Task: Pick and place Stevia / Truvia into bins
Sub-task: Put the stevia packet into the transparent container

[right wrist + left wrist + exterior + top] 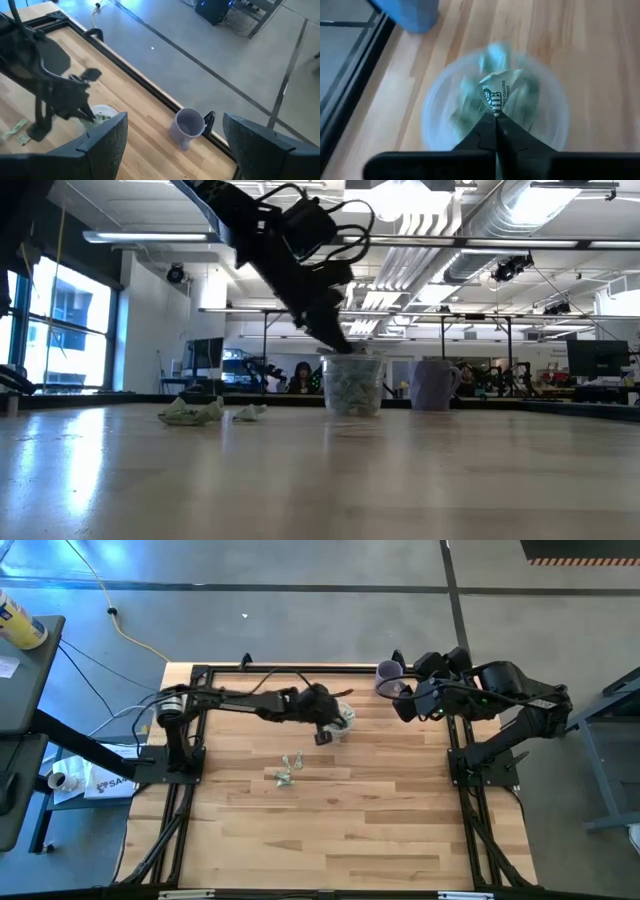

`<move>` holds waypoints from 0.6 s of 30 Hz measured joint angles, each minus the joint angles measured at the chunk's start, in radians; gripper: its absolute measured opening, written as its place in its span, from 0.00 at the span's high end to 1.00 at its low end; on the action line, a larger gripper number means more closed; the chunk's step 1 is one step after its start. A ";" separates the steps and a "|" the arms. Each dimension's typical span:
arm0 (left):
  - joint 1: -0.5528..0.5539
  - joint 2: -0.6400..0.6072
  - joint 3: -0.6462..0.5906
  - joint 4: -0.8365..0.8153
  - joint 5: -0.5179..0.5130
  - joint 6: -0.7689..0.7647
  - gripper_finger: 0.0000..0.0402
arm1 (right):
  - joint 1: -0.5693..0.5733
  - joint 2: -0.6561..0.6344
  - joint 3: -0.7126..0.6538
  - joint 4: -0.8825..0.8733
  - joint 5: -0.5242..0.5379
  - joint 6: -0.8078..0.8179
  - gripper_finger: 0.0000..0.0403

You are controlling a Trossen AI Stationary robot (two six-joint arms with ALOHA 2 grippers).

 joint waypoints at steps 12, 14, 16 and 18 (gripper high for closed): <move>-0.067 0.014 0.238 -0.367 -0.183 0.041 0.46 | 0.000 0.000 0.000 0.000 -0.041 0.002 0.22; -0.066 0.005 0.310 -0.617 -0.177 0.010 0.41 | 0.000 0.000 0.000 0.000 -0.040 0.000 0.22; -0.067 -0.016 0.385 -0.830 -0.113 -0.048 0.39 | 0.000 0.000 0.000 0.000 -0.040 -0.018 0.22; -0.068 -0.036 0.430 -1.001 -0.005 -0.150 0.38 | 0.000 0.000 0.000 0.000 -0.036 -0.027 0.22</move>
